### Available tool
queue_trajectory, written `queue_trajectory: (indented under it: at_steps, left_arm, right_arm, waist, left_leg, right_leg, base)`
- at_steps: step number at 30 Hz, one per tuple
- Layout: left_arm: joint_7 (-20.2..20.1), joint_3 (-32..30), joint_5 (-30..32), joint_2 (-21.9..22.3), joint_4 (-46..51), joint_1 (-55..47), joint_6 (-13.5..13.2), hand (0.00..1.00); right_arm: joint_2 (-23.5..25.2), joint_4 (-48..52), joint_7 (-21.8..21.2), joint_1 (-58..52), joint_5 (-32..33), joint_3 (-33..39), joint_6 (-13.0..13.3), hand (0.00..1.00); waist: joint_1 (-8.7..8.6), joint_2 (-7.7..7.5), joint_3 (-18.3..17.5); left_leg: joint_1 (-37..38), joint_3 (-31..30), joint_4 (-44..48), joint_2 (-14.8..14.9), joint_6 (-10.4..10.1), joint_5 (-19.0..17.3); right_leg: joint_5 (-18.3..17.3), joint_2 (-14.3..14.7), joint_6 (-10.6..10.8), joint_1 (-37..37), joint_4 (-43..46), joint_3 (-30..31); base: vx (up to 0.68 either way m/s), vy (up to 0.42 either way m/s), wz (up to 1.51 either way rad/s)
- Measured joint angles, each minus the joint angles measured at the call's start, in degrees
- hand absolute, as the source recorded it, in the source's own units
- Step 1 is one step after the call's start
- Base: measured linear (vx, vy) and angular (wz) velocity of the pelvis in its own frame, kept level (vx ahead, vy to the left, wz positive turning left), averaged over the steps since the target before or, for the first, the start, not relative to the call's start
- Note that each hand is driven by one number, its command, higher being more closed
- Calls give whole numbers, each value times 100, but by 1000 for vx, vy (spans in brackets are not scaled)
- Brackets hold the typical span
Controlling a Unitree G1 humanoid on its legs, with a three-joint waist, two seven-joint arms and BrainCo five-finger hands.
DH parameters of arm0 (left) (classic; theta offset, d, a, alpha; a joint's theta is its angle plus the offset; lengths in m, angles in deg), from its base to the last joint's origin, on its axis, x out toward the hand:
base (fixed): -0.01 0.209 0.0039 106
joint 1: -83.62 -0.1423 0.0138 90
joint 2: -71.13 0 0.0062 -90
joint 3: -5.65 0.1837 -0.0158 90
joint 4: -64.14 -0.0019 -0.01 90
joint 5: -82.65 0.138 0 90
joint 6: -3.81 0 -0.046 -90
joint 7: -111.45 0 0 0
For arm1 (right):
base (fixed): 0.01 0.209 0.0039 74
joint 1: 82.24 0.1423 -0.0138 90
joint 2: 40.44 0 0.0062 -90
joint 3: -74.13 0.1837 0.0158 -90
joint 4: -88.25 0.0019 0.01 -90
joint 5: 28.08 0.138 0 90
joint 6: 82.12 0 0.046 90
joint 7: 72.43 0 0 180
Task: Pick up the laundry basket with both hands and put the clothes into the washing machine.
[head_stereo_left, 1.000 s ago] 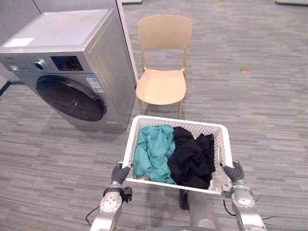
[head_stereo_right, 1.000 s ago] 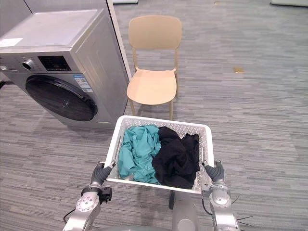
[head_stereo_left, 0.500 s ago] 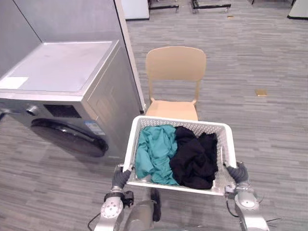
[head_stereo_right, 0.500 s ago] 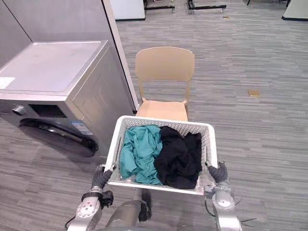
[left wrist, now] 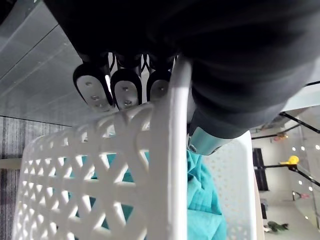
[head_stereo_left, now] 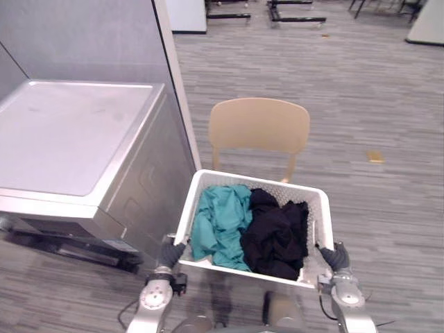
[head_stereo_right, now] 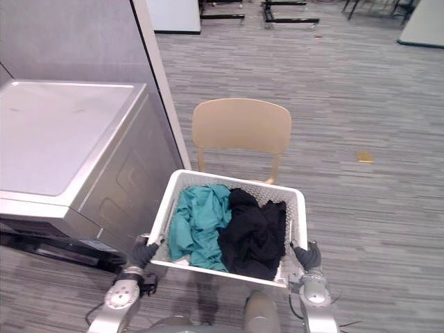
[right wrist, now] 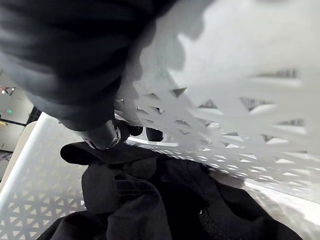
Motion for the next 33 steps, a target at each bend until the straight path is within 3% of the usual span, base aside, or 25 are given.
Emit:
queue_trajectory:
  at_steps: [3,11,16,17,18,19,22,24,33]
  left_arm:
    - [49,5,9,-30,-251,289,-2,100]
    - [627,-21,-3,-176,-908,2130,-1,100]
    - [1016,-256,-16,-243,-1362,3079,-3,100]
    - [1105,-352,-27,-272,-1609,3400,-5,100]
    - [1135,-402,-27,-281,-1751,3596,-7,100]
    - [1194,-472,-41,-302,-1982,3995,-8,0]
    - [1435,-721,-116,-335,-2389,4760,-4,0]
    - [1579,-874,-119,-314,-2409,4994,-41,0]
    - [2173,-1404,-97,-20,-2248,4706,-55,0]
  right_arm:
    - [-24,-5,32,105,-15,0,0,100]
    - [-173,-242,559,1353,138,-39,1,100]
    - [-156,-530,883,2352,286,-62,2,100]
    - [-152,-740,922,2746,327,-65,2,0]
    - [-147,-812,943,2920,336,-75,2,0]
    - [-184,-896,1017,3253,385,-79,1,0]
    - [-140,-906,1132,3875,506,-77,1,0]
    - [-126,-908,1163,4084,608,-74,2,0]
    - [294,-795,1385,4004,741,-80,266,0]
  waist:
    - [7,-74,68]
    - [34,-170,928]
    - [170,-181,1272]
    - [179,-179,1285]
    - [176,-178,1321]
    - [170,-168,1455]
    - [161,-183,1653]
    - [153,-180,1813]
    - [177,-180,1856]
  left_leg:
    - [-251,-120,12,41,-194,124]
    - [-1842,-50,1114,-3,-211,136]
    - [-2654,75,1819,234,-275,-11]
    - [-2926,71,2015,351,-274,-112]
    - [-3041,70,2093,398,-282,-159]
    - [-3218,68,2199,478,-236,-251]
    - [-3671,81,2349,650,-152,-533]
    - [-3814,102,2457,702,-153,-534]
    - [-3803,162,2452,888,-203,-554]
  right_leg:
    - [156,36,-60,-31,-299,-167]
    - [399,-163,-126,-1170,42,-259]
    - [425,-62,-169,-1809,294,-220]
    - [465,40,-231,-2029,332,-226]
    - [468,70,-234,-2128,370,-237]
    - [480,134,-253,-2294,444,-253]
    - [552,264,-365,-2830,657,-270]
    - [567,285,-388,-2969,726,-271]
    - [601,434,-508,-2996,762,-284]
  base:
    - [106,-82,19]
    - [-69,8,13]
    - [-113,-13,-8]
    - [-104,-29,-18]
    - [-134,-36,-18]
    - [-142,-39,-16]
    - [-159,-44,-16]
    - [-155,-73,-8]
    - [-50,-65,-5]
